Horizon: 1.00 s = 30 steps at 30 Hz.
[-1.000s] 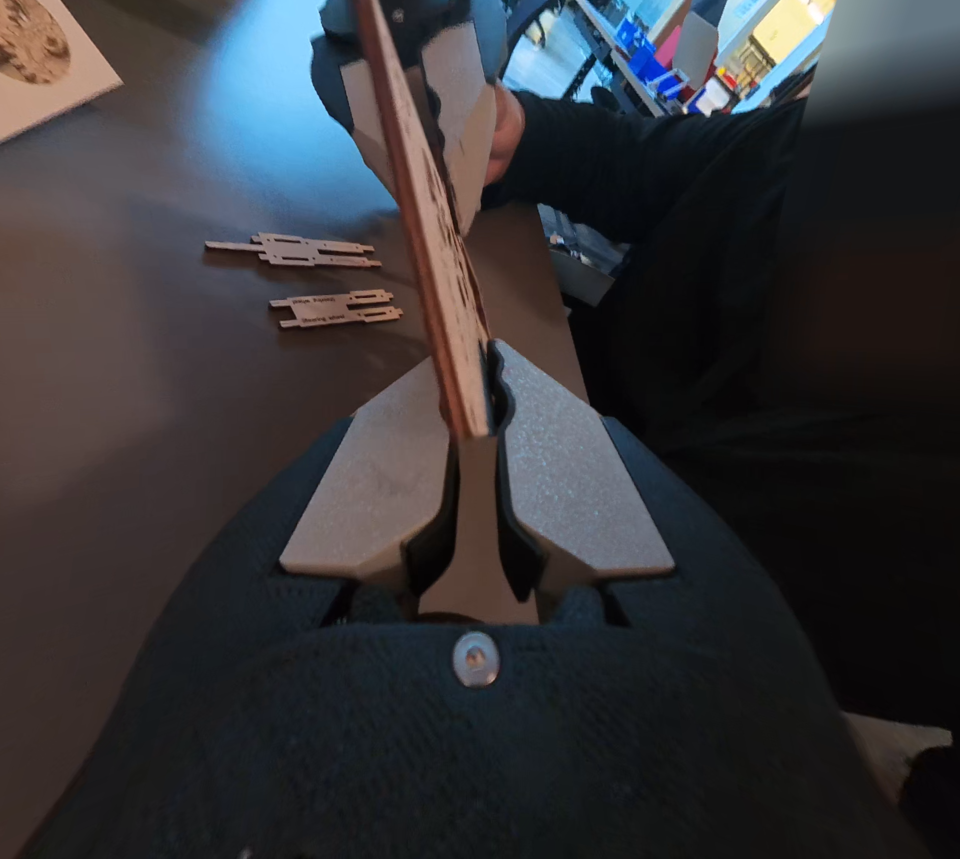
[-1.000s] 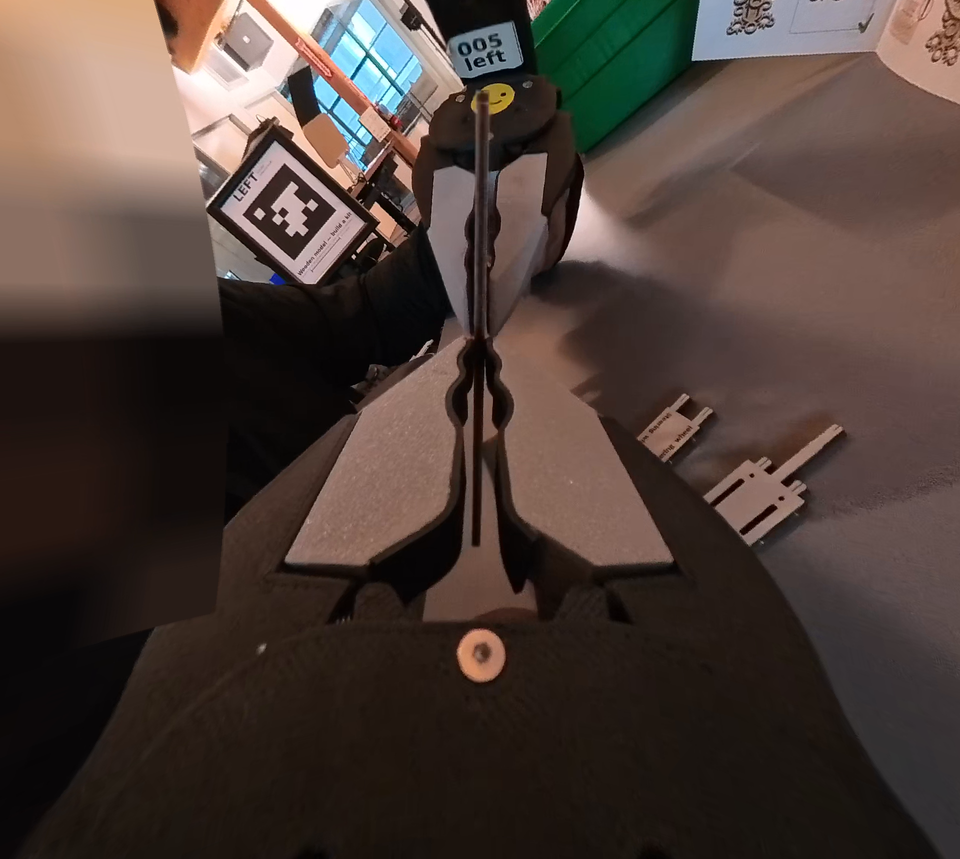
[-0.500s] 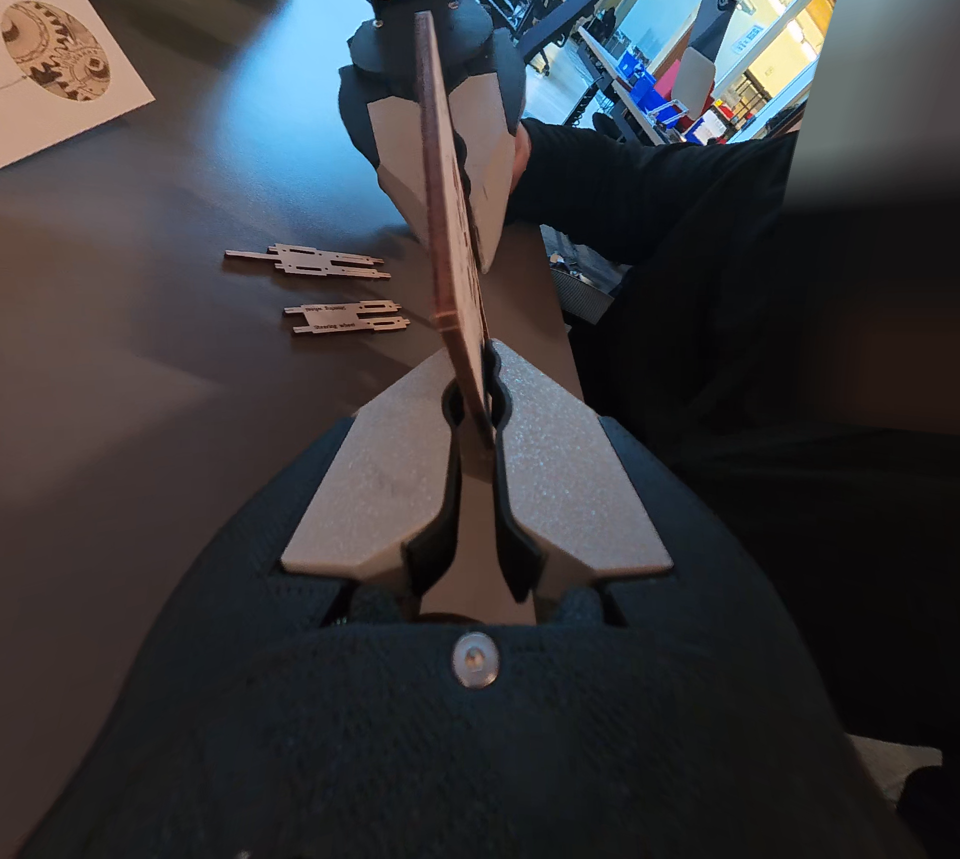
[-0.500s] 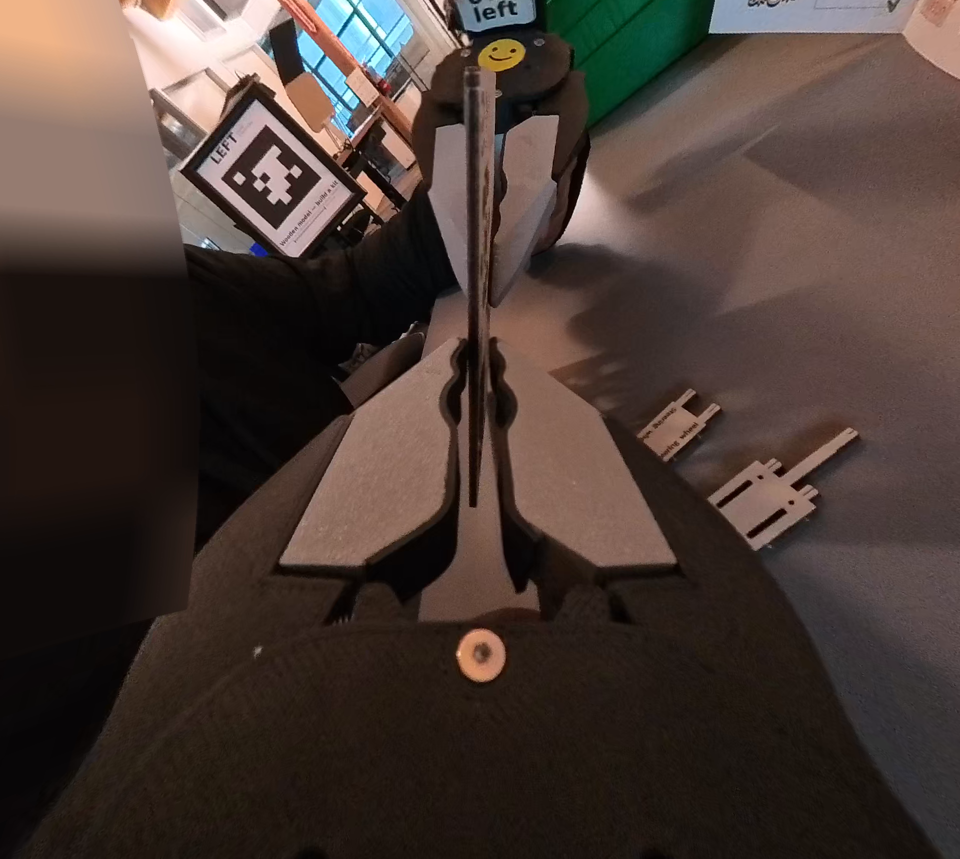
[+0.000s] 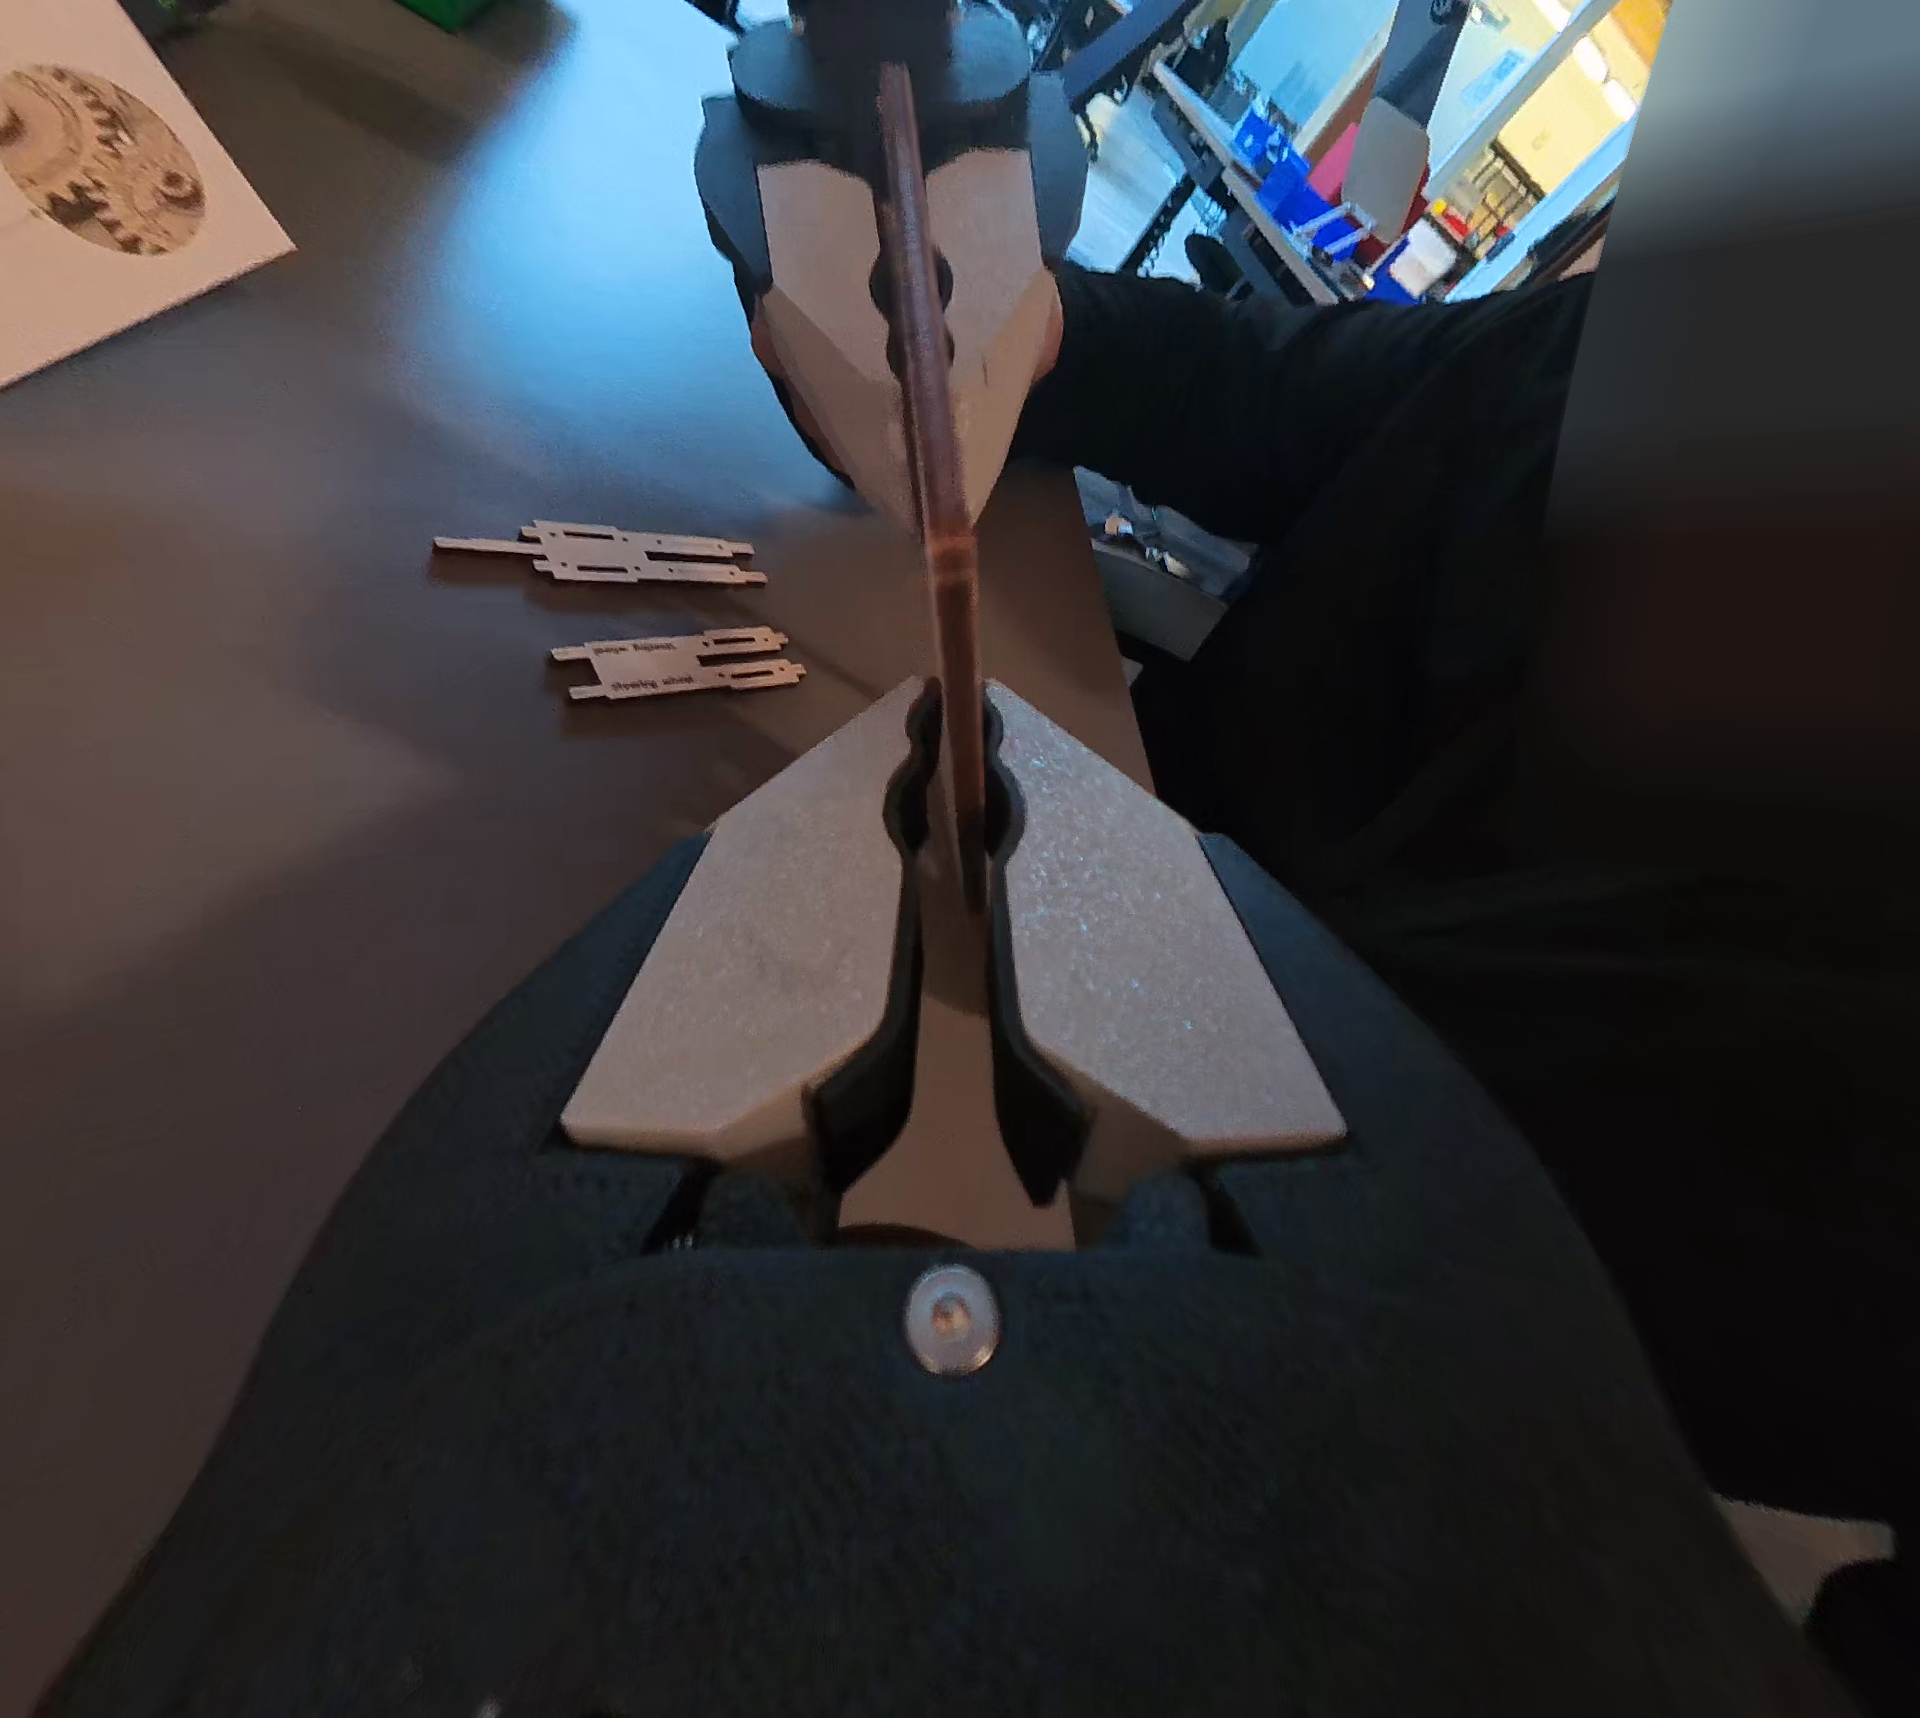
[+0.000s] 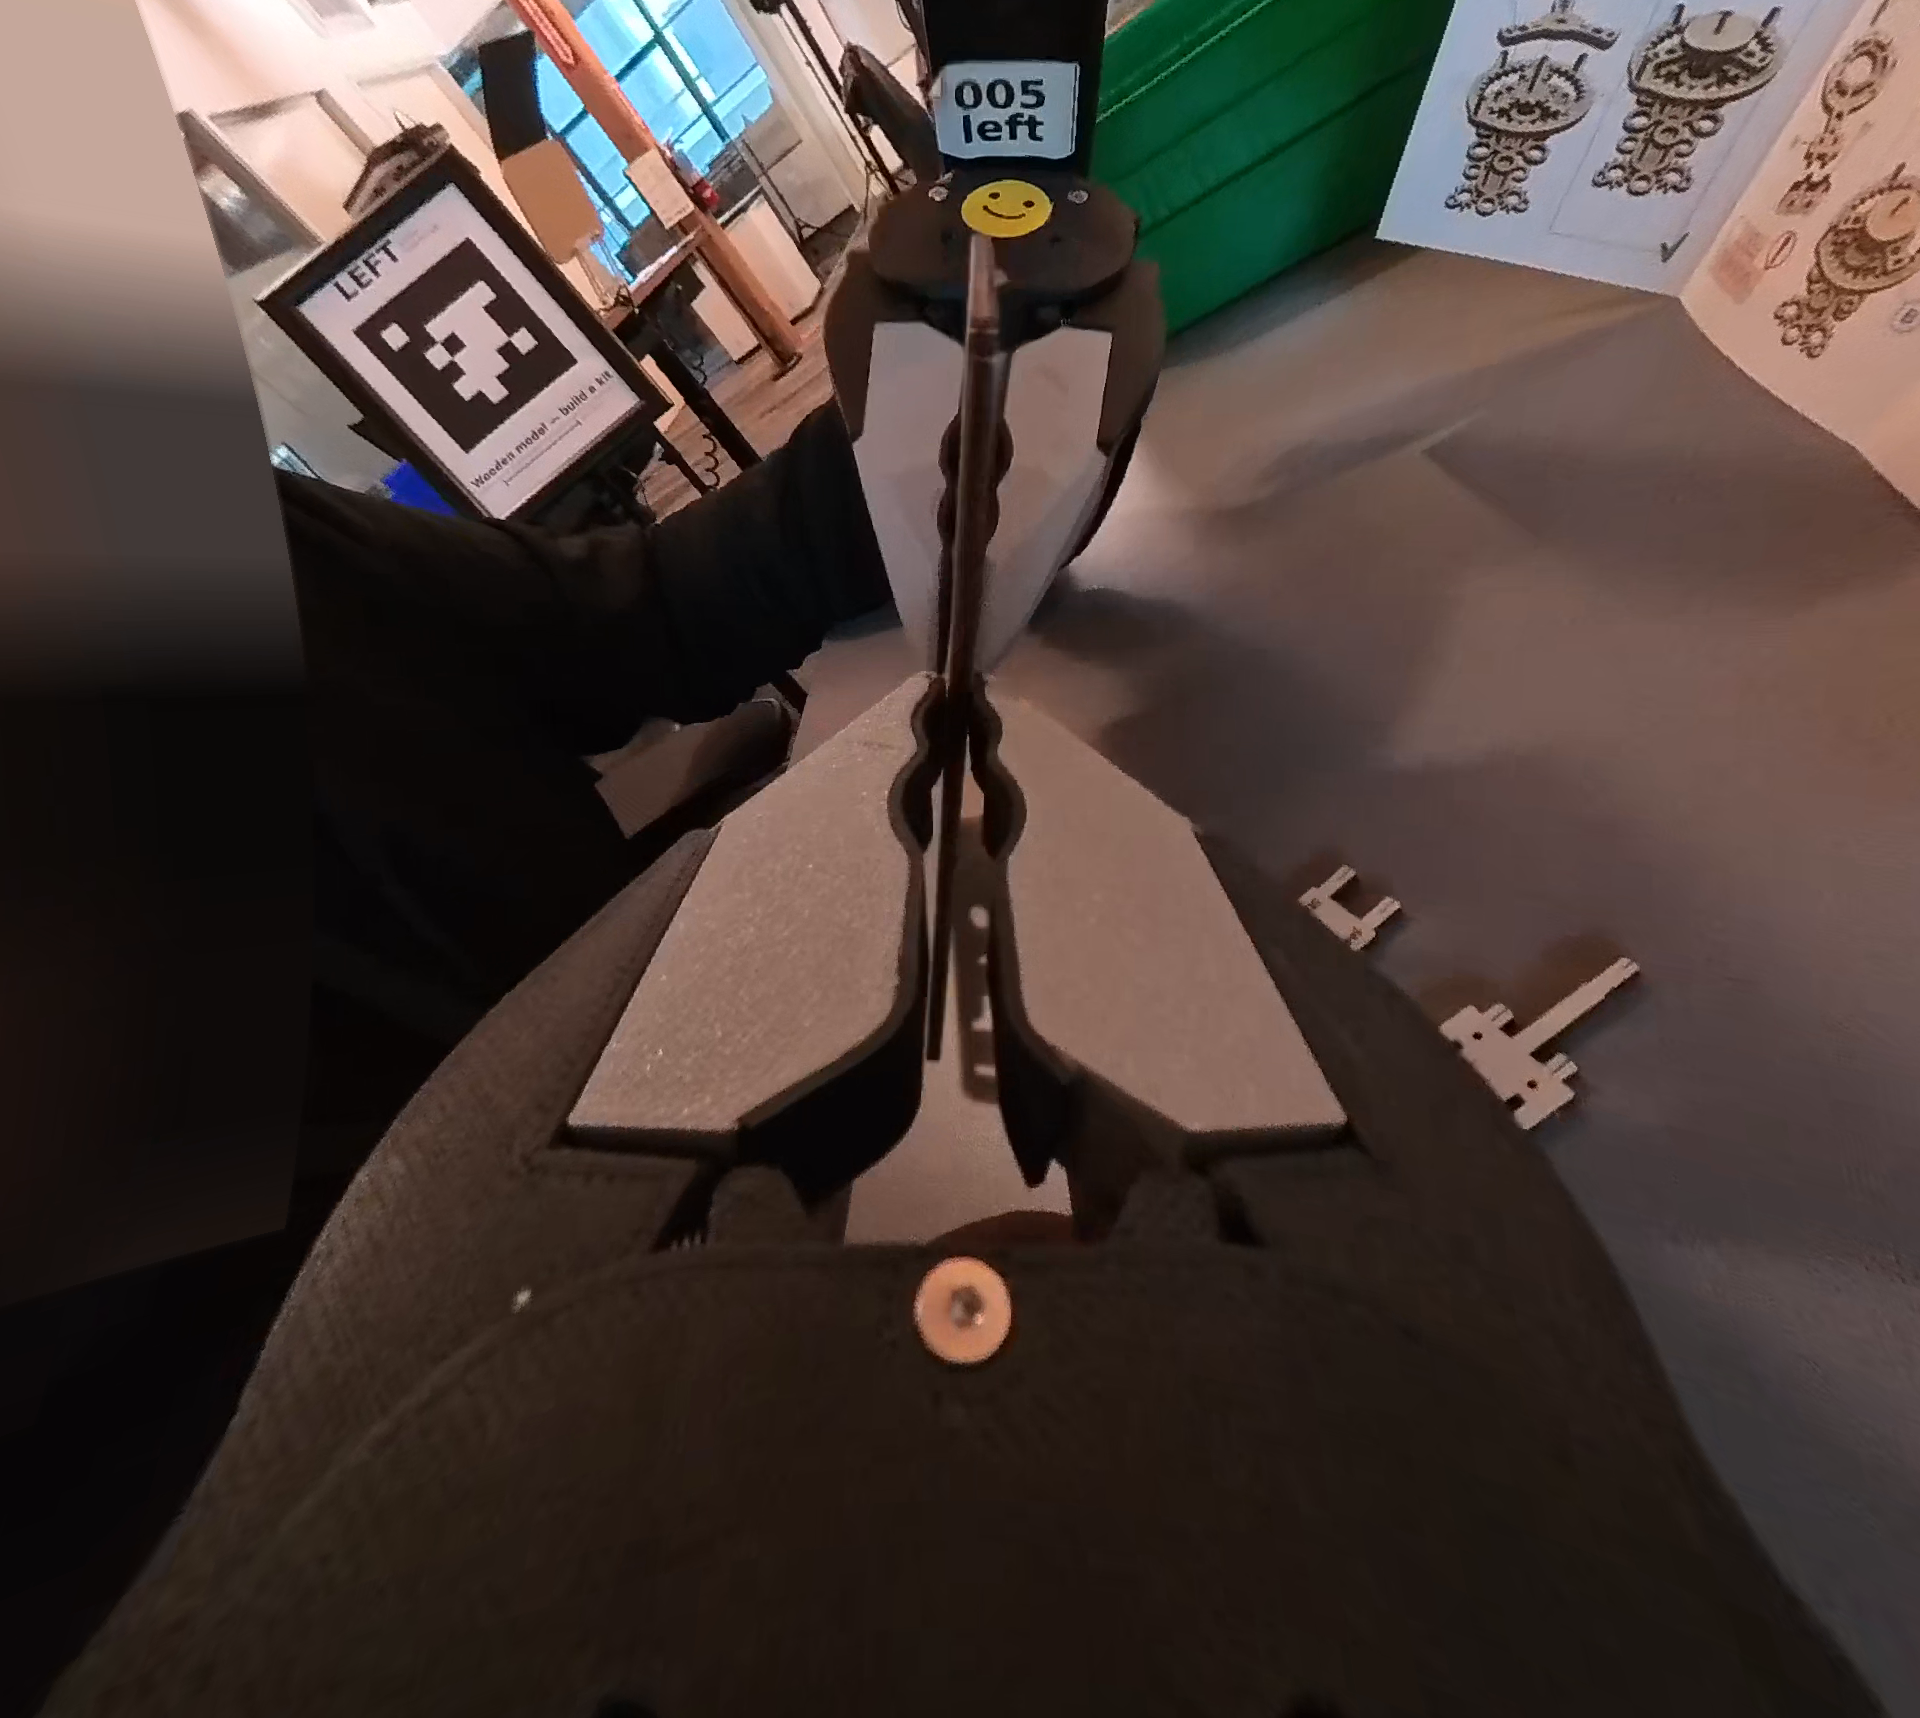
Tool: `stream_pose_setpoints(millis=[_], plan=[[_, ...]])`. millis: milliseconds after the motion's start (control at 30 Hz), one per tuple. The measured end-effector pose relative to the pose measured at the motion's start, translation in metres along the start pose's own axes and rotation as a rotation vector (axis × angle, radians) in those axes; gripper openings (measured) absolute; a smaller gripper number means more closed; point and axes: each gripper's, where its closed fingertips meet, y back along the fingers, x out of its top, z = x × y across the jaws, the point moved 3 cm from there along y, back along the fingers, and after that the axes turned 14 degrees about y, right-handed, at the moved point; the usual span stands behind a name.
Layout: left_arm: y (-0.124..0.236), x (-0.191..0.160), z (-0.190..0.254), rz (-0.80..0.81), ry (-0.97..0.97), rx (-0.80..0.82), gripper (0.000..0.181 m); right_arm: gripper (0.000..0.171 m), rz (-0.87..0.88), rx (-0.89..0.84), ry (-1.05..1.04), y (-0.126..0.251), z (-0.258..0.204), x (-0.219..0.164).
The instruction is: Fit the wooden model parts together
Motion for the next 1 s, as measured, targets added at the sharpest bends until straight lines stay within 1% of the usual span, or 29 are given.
stream_pose_setpoints(millis=[200,600,667,733,867,933,1000], plan=[[0.000,0.003,-0.002,0.022,0.011,0.001,0.002,0.000,-0.033,0.024,-0.029,-0.007,-0.001,-0.009],[0.001,0.001,-0.003,0.013,0.016,0.006,0.002,0.001,-0.026,0.030,-0.040,-0.006,0.000,-0.009],[0.007,0.001,-0.007,0.009,0.044,0.028,0.002,0.004,-0.026,0.004,-0.031,-0.002,0.004,-0.008],[0.018,0.000,-0.011,0.012,0.112,0.018,0.001,0.006,-0.006,-0.022,-0.032,0.005,0.010,-0.004],[0.035,-0.010,-0.021,-0.022,0.197,0.023,0.003,0.009,0.040,-0.054,-0.058,0.018,0.018,0.002],[0.038,-0.013,-0.024,-0.034,0.216,0.026,0.003,0.009,0.017,-0.075,-0.043,0.020,0.021,0.000],[0.040,-0.016,-0.029,-0.042,0.235,0.066,0.006,0.009,-0.021,-0.100,-0.014,0.021,0.023,-0.005]])
